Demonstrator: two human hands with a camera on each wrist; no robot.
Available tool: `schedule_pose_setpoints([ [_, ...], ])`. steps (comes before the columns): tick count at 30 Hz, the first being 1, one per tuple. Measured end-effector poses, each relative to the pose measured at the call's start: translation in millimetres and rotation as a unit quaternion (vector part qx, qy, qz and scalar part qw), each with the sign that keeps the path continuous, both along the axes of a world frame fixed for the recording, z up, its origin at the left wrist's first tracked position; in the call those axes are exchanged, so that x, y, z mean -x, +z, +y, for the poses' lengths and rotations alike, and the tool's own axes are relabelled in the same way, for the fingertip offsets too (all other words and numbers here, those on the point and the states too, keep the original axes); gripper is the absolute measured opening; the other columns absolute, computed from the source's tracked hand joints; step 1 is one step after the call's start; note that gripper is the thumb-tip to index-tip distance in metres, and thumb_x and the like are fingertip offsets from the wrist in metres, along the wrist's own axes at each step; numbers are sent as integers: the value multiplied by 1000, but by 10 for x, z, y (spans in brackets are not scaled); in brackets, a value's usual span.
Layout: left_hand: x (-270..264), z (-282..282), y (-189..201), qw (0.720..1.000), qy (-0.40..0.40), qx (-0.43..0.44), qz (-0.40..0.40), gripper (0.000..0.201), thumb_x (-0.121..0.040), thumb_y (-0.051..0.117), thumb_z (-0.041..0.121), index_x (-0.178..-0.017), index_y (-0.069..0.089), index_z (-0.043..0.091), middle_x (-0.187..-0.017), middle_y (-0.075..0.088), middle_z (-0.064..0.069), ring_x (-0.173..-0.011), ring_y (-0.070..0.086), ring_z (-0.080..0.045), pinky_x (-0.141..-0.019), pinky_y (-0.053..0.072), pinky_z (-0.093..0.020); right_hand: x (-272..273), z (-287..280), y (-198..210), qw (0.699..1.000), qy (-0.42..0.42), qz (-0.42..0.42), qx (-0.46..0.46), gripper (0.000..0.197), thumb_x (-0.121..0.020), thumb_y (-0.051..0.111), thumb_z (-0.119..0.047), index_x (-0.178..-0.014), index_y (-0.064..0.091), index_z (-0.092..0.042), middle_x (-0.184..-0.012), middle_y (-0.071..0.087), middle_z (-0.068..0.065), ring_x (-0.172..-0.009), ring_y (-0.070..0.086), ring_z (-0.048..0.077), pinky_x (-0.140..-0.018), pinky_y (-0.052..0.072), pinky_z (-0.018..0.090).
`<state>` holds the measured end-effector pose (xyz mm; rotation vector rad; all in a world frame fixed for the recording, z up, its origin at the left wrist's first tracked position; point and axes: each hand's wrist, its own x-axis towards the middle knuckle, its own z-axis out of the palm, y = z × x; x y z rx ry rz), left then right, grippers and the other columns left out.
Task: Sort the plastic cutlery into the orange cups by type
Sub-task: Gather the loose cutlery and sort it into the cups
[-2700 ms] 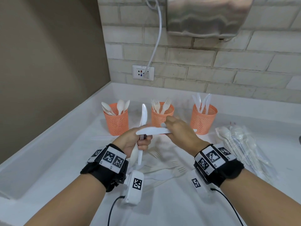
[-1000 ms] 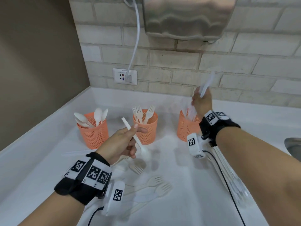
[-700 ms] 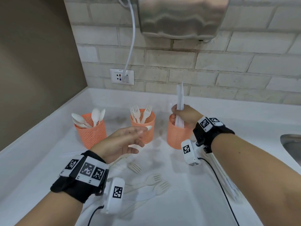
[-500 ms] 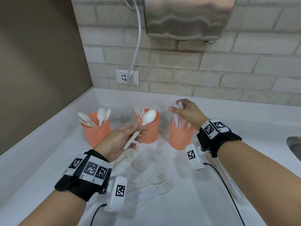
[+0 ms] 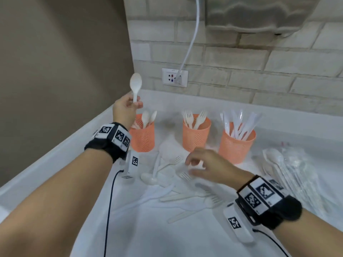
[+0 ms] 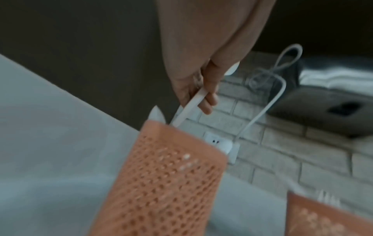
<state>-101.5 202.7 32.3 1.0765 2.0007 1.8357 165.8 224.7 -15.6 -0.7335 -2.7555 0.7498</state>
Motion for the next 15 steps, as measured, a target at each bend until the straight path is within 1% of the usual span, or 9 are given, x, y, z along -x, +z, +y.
schedule_pose_setpoints([
  [3,81,71,-229,993,15,106,43,15,-85,59,6,-100,63,7,-83,61,-3,-75,55,-14,-61,42,-18,49,-146,-158,991,54,-119,32,40,-74,77,-28,-109,63,-15,-96,48,-2,-90,47,14,-75,36,19],
  [5,88,62,-299,991,16,126,47,19,-84,55,3,-102,62,5,-75,57,4,-71,54,-13,-67,46,-22,78,-204,-194,978,81,-183,56,57,-67,81,-35,-116,56,-18,-101,42,-4,-100,44,16,-88,40,26],
  [7,63,18,-306,992,8,119,34,31,-84,54,0,-115,58,4,-86,60,3,-85,59,-16,-81,48,-26,115,-262,-203,959,102,-260,47,73,-64,82,-37,-124,46,-19,-108,38,-4,-110,39,19,-97,40,34],
  [9,-15,-70,-279,990,26,108,88,37,-84,60,3,-121,54,5,-110,58,-6,-105,56,-20,-90,42,-24,159,-316,-219,945,114,-307,15,80,-64,82,-36,-129,39,-16,-116,39,0,-111,38,20,-97,41,37],
  [10,-88,-140,-264,986,34,92,132,35,-84,60,5,-118,54,5,-115,56,-9,-106,54,-20,-89,39,-22,176,-336,-231,943,114,-311,5,80,-65,82,-33,-129,37,-15,-119,40,2,-109,38,20,-95,41,36],
  [12,-293,-353,-222,974,10,79,210,21,-83,59,6,-104,60,3,-103,59,-9,-93,54,-20,-78,37,-15,193,-365,-234,949,100,-298,5,73,-69,80,-26,-127,38,-12,-113,42,3,-99,40,18,-86,41,31],
  [13,-376,-476,-228,962,-36,123,239,13,-84,58,8,-95,62,4,-93,59,-7,-86,53,-19,-68,37,-13,190,-369,-229,955,88,-284,11,67,-71,77,-21,-125,39,-11,-106,42,1,-94,41,17,-81,39,30],
  [14,-446,-613,-262,933,-104,218,266,9,-85,60,14,-88,64,6,-85,60,-5,-81,53,-18,-62,36,-13,182,-363,-227,960,76,-270,15,59,-74,74,-16,-123,41,-11,-101,43,0,-91,42,17,-77,38,29],
  [15,-508,-754,-303,878,-176,341,285,16,-84,62,24,-82,63,8,-82,60,-3,-78,53,-18,-60,37,-16,170,-354,-227,963,65,-261,14,53,-76,70,-13,-122,42,-11,-98,43,-2,-89,43,17,-75,37,28],
])
